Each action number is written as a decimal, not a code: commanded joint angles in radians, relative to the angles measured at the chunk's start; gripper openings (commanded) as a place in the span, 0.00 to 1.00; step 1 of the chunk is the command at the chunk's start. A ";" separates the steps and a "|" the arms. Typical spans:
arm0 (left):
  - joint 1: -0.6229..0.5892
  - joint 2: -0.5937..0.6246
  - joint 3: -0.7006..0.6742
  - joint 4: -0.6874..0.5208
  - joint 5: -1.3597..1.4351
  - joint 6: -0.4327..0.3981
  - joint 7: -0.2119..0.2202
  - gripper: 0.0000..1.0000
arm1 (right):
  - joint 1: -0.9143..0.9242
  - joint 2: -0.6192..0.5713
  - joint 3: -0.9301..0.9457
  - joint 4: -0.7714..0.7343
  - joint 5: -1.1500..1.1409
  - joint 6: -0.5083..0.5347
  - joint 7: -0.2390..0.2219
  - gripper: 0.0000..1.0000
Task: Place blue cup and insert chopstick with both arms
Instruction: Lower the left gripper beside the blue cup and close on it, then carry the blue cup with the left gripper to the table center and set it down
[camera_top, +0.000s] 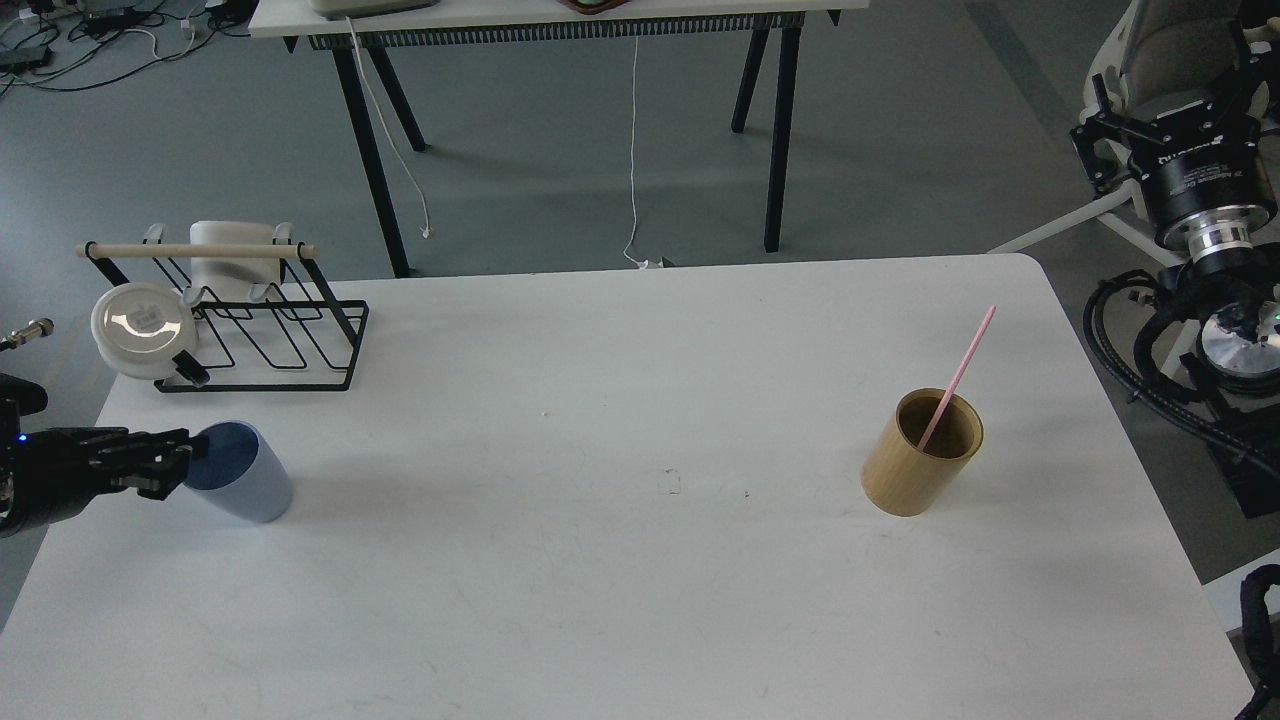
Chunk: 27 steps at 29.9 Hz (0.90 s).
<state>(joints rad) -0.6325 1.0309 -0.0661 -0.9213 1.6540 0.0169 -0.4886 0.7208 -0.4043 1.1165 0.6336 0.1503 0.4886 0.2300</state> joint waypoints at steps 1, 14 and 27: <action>-0.001 -0.002 -0.001 -0.011 0.036 0.000 0.000 0.07 | 0.000 0.004 0.000 0.003 0.000 0.000 0.000 0.99; -0.231 0.077 -0.009 -0.258 0.059 -0.136 0.000 0.00 | 0.040 -0.005 -0.001 0.008 0.000 0.000 -0.001 0.99; -0.483 -0.238 -0.012 -0.439 0.323 -0.482 0.000 0.01 | 0.203 -0.030 -0.021 0.008 -0.009 -0.025 -0.015 0.99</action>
<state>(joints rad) -1.0947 0.9025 -0.0800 -1.3630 1.9050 -0.4113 -0.4886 0.9039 -0.4343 1.0967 0.6401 0.1440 0.4841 0.2169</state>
